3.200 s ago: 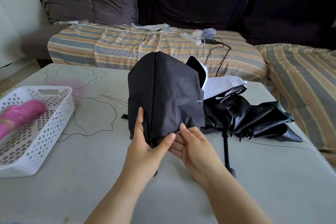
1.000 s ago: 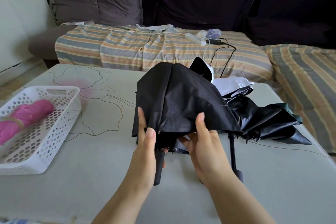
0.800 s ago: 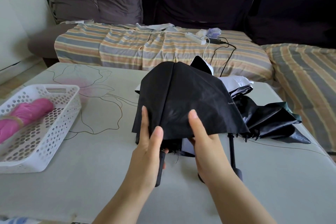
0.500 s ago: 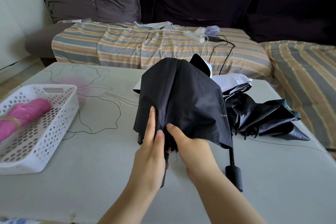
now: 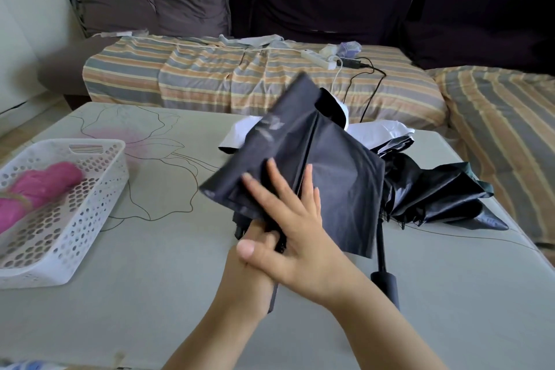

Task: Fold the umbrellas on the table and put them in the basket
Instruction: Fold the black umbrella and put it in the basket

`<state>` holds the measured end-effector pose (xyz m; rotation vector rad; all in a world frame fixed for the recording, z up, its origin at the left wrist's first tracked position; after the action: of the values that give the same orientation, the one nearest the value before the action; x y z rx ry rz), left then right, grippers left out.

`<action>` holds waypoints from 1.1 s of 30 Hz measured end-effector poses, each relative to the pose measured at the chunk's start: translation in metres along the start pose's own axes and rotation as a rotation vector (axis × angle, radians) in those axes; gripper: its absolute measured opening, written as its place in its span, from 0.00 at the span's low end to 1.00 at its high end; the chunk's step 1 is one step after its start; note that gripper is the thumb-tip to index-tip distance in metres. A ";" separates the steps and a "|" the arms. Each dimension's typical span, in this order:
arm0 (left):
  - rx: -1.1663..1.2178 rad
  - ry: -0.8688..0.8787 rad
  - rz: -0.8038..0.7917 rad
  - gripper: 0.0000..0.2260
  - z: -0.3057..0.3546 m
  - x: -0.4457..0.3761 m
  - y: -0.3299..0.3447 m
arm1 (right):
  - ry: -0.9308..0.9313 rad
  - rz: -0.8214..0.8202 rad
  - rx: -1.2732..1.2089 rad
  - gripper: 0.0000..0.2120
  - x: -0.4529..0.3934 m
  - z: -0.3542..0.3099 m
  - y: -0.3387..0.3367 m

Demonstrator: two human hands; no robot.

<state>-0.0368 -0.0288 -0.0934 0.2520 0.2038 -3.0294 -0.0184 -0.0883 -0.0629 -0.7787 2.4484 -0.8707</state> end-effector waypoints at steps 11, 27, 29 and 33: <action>0.156 -0.346 0.022 0.26 -0.012 0.006 -0.005 | 0.084 0.138 0.123 0.28 -0.001 0.011 -0.019; 0.185 -0.346 -0.038 0.26 -0.014 0.012 0.008 | 0.328 0.255 -0.104 0.30 0.008 0.019 -0.029; 0.178 -0.343 -0.044 0.24 -0.014 0.014 0.011 | 0.353 0.284 -0.245 0.34 0.006 0.024 -0.029; 0.158 -0.295 -0.072 0.24 -0.011 0.013 0.015 | 0.347 0.408 -0.406 0.45 0.004 0.037 -0.038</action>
<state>-0.0463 -0.0431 -0.1086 -0.1955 -0.0502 -3.1058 0.0129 -0.1311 -0.0644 -0.2336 2.9929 -0.3800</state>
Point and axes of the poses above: each hand's wrist, its own x-axis away from the middle knuckle, its own y-axis out of the palm, z = x × y, the point moved 7 cm from there along -x, towards the middle knuckle, and after that the axes turned 5 degrees about -z, right-handed, at the moved point
